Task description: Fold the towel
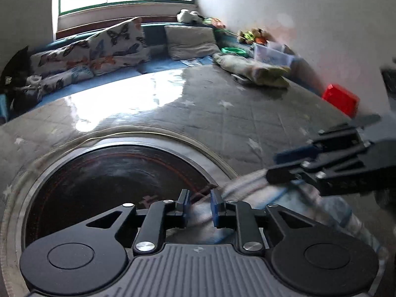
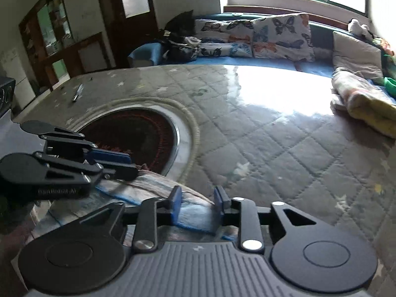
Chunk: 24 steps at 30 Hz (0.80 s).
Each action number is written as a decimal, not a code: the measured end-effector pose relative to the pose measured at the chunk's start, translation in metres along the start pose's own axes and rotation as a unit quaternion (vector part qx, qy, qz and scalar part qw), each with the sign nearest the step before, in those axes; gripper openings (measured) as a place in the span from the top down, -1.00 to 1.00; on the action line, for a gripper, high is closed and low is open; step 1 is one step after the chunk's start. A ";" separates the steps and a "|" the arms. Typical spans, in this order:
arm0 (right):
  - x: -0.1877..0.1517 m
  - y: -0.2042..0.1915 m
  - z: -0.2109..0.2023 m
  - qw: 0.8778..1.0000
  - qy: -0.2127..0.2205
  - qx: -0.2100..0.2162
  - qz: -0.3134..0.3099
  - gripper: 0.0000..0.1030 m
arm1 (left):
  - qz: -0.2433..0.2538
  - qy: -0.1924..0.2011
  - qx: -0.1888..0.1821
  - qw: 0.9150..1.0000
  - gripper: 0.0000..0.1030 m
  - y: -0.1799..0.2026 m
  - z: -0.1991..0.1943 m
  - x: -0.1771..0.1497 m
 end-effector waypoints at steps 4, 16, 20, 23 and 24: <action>0.006 -0.014 -0.009 1.000 0.019 0.007 -0.017 0.44 | -0.006 0.016 0.007 1.000 0.61 -0.010 -0.016 0.005; -0.030 -0.082 -0.030 0.989 -0.022 0.078 -0.126 0.44 | 0.000 -0.008 0.020 1.000 0.59 -0.016 -0.017 -0.013; -0.062 -0.097 -0.055 0.982 -0.045 0.092 -0.156 0.42 | 0.000 -0.004 0.027 1.000 0.60 -0.014 -0.024 -0.014; -0.081 -0.108 -0.072 0.979 -0.055 0.102 -0.167 0.42 | 0.017 0.000 0.025 1.000 0.60 -0.002 -0.034 -0.021; -0.086 -0.111 -0.078 0.978 -0.057 0.106 -0.168 0.42 | 0.025 0.001 0.023 0.999 0.60 0.003 -0.038 -0.023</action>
Point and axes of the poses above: each gripper's, at about its wrist camera, not at the fingertips, and z roughly the way its jaws point, y to its right, x to its top, the point moved 8 cm from there along z, roughly the way its jaws point, and after that the axes turned 2 degrees about -x, right-handed, at the moved point
